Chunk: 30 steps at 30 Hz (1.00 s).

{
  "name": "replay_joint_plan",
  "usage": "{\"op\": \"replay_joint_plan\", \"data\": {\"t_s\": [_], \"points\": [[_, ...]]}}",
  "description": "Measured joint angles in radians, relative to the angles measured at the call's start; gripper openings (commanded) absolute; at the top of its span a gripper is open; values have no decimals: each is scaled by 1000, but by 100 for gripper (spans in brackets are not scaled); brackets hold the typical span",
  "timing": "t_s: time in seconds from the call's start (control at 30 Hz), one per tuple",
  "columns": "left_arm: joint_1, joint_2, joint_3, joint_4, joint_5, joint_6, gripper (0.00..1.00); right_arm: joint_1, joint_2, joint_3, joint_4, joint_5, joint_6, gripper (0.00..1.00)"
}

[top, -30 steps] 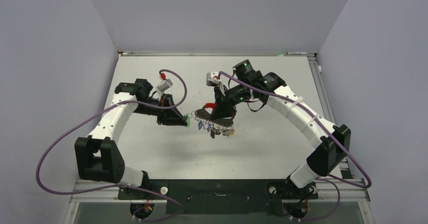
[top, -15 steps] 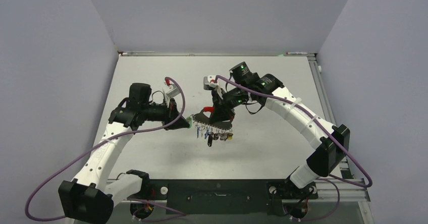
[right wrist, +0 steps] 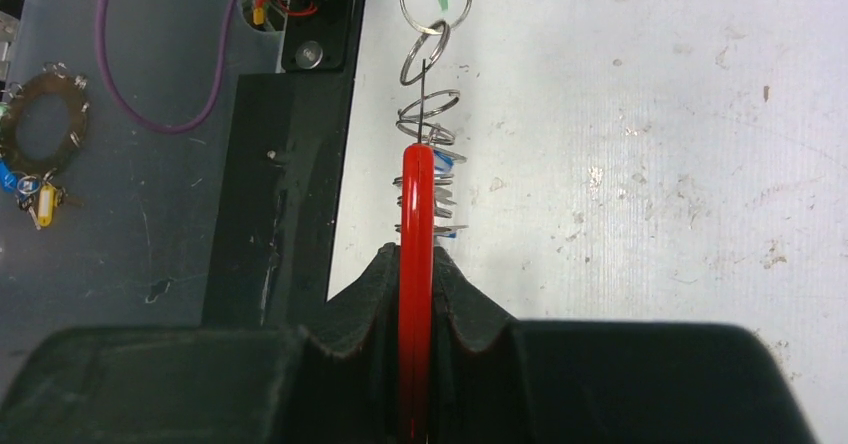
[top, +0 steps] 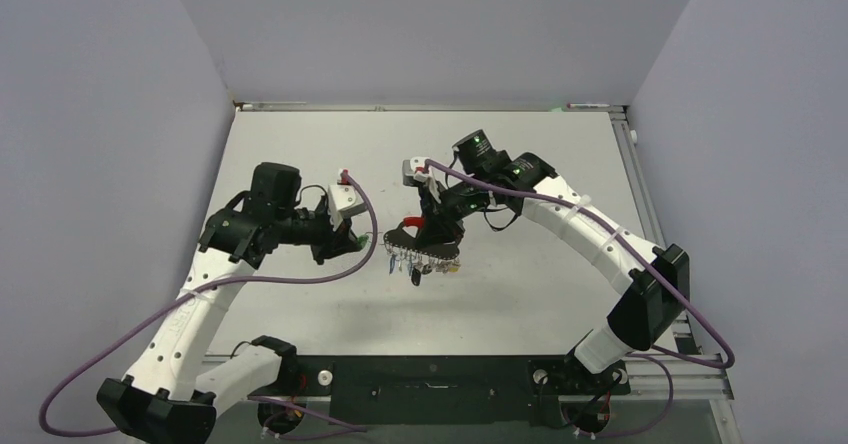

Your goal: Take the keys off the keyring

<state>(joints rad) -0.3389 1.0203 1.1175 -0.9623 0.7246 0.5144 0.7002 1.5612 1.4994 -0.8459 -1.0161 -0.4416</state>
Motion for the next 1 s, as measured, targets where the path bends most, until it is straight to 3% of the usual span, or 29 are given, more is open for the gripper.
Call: {"op": "replay_joint_plan", "data": {"t_s": [0.37, 0.67, 0.8, 0.9, 1.0], "points": [[-61, -58, 31, -19, -99, 201, 0, 9, -25, -141, 151, 4, -11, 13], [-218, -67, 40, -8, -332, 340, 0, 9, -30, -223, 247, -21, 13, 14], [-304, -83, 27, 18, -464, 384, 0, 9, -32, -250, 277, -42, 34, 24], [-354, -92, 17, 31, -544, 412, 0, 9, -33, -265, 295, -58, 47, 42], [-377, -93, 17, 30, -586, 432, 0, 8, -34, -279, 314, -71, 61, 54]]}}
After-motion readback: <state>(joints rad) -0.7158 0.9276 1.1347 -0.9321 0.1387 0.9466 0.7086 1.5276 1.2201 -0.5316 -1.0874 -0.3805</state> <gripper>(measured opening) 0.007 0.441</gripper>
